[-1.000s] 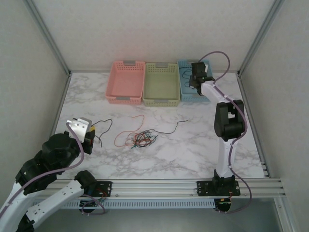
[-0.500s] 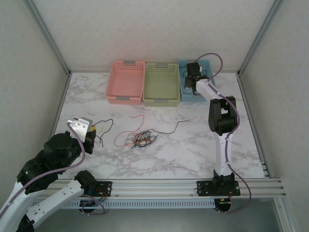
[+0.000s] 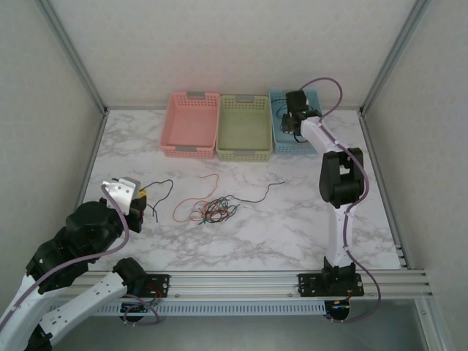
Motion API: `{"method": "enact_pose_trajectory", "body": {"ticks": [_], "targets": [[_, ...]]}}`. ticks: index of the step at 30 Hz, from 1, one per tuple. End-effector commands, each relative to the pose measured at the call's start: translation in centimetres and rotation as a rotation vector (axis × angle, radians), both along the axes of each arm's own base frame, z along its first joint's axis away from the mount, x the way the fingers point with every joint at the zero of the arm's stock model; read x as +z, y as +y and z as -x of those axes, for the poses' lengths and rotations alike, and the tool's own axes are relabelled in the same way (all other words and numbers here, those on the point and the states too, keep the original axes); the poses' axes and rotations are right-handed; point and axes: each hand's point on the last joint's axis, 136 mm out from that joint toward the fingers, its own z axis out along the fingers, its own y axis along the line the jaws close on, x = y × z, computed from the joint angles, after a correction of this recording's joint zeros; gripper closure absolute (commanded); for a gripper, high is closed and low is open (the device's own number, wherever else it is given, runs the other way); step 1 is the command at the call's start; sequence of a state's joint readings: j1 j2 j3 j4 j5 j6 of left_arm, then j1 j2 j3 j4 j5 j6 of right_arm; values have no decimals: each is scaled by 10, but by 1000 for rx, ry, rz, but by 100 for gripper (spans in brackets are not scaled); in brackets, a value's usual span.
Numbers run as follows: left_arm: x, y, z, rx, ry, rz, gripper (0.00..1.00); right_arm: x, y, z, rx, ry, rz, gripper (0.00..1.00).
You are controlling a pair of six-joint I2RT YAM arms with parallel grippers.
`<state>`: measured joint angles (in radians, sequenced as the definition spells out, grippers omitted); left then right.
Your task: Untangle the cables
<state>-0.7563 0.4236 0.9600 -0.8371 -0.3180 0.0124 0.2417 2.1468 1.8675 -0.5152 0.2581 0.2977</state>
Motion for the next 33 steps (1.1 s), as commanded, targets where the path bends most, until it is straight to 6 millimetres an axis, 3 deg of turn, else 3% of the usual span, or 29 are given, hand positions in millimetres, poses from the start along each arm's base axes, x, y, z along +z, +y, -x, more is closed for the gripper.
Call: {"method": "enact_pose_trajectory", "body": {"ticks": [1, 12, 15, 20, 24, 28, 30, 31, 33], "targets": [[3, -3, 1, -8, -4, 44, 100, 36, 0, 8, 1, -49, -39, 63], [4, -1, 3, -8, -5, 46, 100, 56, 10, 24, 38, -38, -109, 52], [4, -2, 2, -10, -4, 48, 100, 49, 13, 25, 47, -19, -123, 51], [4, -3, 3, -14, -1, 52, 100, 16, 24, 24, 68, 65, -163, 53], [4, -1, 4, -9, 0, 48, 100, -1, 46, 27, 129, 141, -244, 56], [3, 1, 5, -4, -1, 47, 100, -22, 43, 34, 88, 222, -202, 53], [3, 1, 5, -5, 1, 48, 100, -27, 38, 36, 52, 231, -195, 49], [3, 1, 5, -5, 0, 49, 100, -26, 34, 37, 16, 231, -194, 37], [3, 1, 5, -3, 1, 46, 100, -21, 38, 38, 23, 215, -226, 31]]}}
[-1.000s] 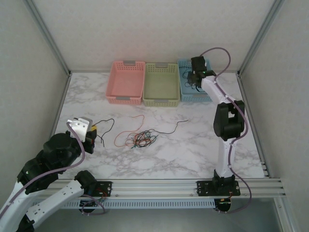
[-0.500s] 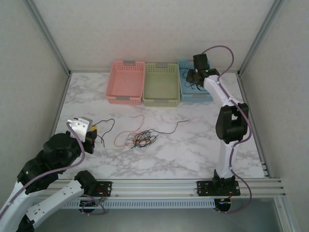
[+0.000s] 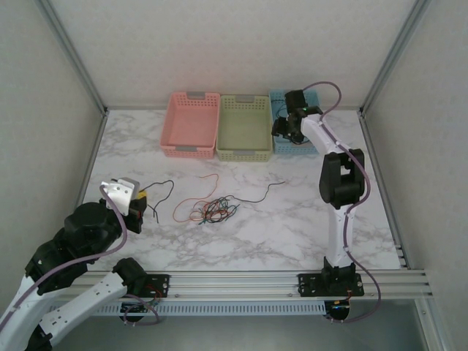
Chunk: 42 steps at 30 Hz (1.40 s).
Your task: Untangle the cables
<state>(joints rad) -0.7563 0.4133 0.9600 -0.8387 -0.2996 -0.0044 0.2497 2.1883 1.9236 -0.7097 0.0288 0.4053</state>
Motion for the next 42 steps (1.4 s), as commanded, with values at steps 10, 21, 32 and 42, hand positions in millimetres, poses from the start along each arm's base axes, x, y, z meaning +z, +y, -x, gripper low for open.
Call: {"method": "enact_pose_trajectory", "body": {"ticks": [10, 21, 32, 42], "targets": [[-1, 3, 1, 12, -1, 17, 100, 54, 2, 16, -33, -18, -44, 30], [-4, 3, 1, 12, 1, 11, 100, 47, -44, 37, -54, 38, 305, 38], [-5, 2, 1, 12, 6, 16, 100, 49, -35, 53, 21, 81, 355, 59], [-5, 1, 0, 9, 4, 18, 100, 53, 6, 57, 134, 42, 128, 83]]}}
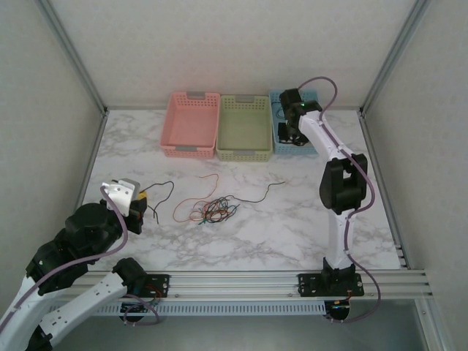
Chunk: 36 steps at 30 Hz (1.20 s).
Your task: Untangle the cables
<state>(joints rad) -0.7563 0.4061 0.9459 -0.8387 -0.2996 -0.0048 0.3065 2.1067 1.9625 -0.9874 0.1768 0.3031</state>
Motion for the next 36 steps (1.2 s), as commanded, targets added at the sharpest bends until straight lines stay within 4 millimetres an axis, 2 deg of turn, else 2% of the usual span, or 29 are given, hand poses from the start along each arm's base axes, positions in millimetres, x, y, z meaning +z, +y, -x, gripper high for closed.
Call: {"method": "enact_pose_trajectory", "body": {"ticks": [1, 3, 6, 9, 11, 12, 14, 17, 20, 23, 27, 31, 34, 36], "targets": [[-1, 1, 0, 9, 1, 21, 100, 30, 17, 3, 50, -76, -96, 82], [0, 1, 0, 9, 0, 21, 100, 45, 9, 2, 31, -127, -72, 78], [-1, 2, 1, 13, 1, 18, 100, 63, -8, 4, -10, -182, -12, 62], [-1, 3, 1, 14, -1, 22, 100, 74, -26, 10, -71, -218, 21, 56], [-1, 2, 1, 12, -1, 25, 100, 80, -24, 16, -68, -246, -20, 54], [0, 1, 1, 9, -2, 29, 100, 83, -17, 20, -50, -262, -65, 54], [1, -2, 0, -2, -2, 38, 100, 96, 6, 31, 19, -314, -188, 52], [8, -12, 0, -43, -13, 68, 100, 128, 46, 56, 172, -420, -428, 47], [11, -24, 0, -96, -15, 83, 100, 162, 84, 94, 365, -503, -650, 44], [10, -31, -4, -112, -13, 90, 100, 183, 122, 137, 539, -530, -738, 41], [4, -41, -13, -117, -9, 78, 100, 194, 180, 192, 692, -442, -849, 40], [1, -46, -24, -103, -21, 64, 100, 202, 234, 236, 783, -370, -975, 40], [4, -49, -25, -109, -22, 75, 100, 196, 263, 252, 824, -330, -1004, 39], [5, -50, -25, -114, -25, 83, 100, 186, 278, 255, 839, -303, -987, 38]]}}
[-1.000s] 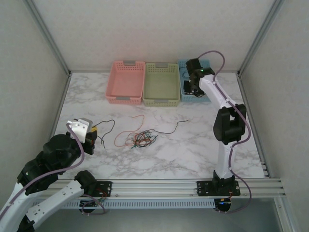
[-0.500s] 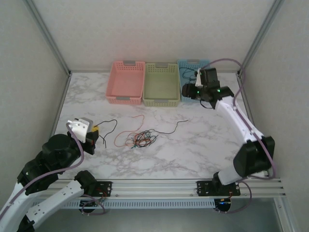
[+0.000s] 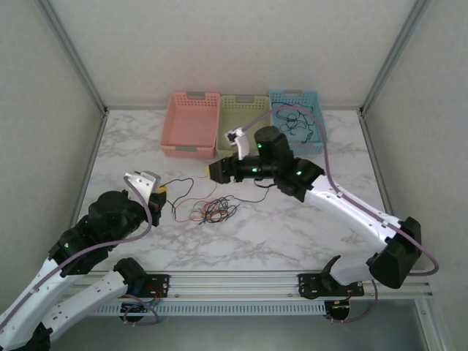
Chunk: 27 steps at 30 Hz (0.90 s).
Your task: Untangle the cables
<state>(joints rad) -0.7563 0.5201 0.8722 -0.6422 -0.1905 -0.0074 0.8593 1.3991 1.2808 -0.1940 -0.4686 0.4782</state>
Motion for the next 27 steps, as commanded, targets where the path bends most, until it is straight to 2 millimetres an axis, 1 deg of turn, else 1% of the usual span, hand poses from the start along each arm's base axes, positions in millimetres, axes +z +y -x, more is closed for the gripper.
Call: {"method": "enact_pose_trajectory", "body": {"ticks": [1, 3, 5, 8, 10, 11, 13, 15, 17, 19, 20, 24, 27], "targets": [[15, -4, -1, -12, -46, 48, 100, 1, 27, 2, 31, 24, -31, 38], [13, -3, -2, -8, -43, 41, 100, -7, 42, 9, 74, 51, -11, 38], [13, -2, -2, -5, -42, 41, 100, -12, 52, 13, 101, 59, 6, 38], [13, -2, -1, -6, -43, 45, 100, -14, 60, 13, 109, 61, -1, 40], [12, -2, -2, -6, -42, 41, 100, -13, 63, 13, 121, 69, -8, 43], [12, -2, -2, -5, -42, 41, 100, -15, 65, 13, 129, 76, -4, 47], [12, -2, -2, -3, -44, 40, 100, -19, 68, 16, 159, 85, 15, 58], [12, -1, -2, -2, -45, 38, 100, -23, 67, 18, 175, 78, 41, 73], [12, 0, -1, 0, -46, 33, 100, -30, 61, 18, 170, 54, 91, 89], [13, 2, -1, 3, -48, 30, 100, -34, 51, 14, 148, -2, 159, 98], [13, 2, 0, 4, -49, 26, 100, -35, 44, 11, 135, -42, 203, 100], [11, 4, 3, -5, -38, 5, 100, -38, 14, -6, 62, -221, 375, 100], [9, 5, 5, -10, -28, -17, 100, -41, -5, -16, 46, -354, 513, 100]]}}
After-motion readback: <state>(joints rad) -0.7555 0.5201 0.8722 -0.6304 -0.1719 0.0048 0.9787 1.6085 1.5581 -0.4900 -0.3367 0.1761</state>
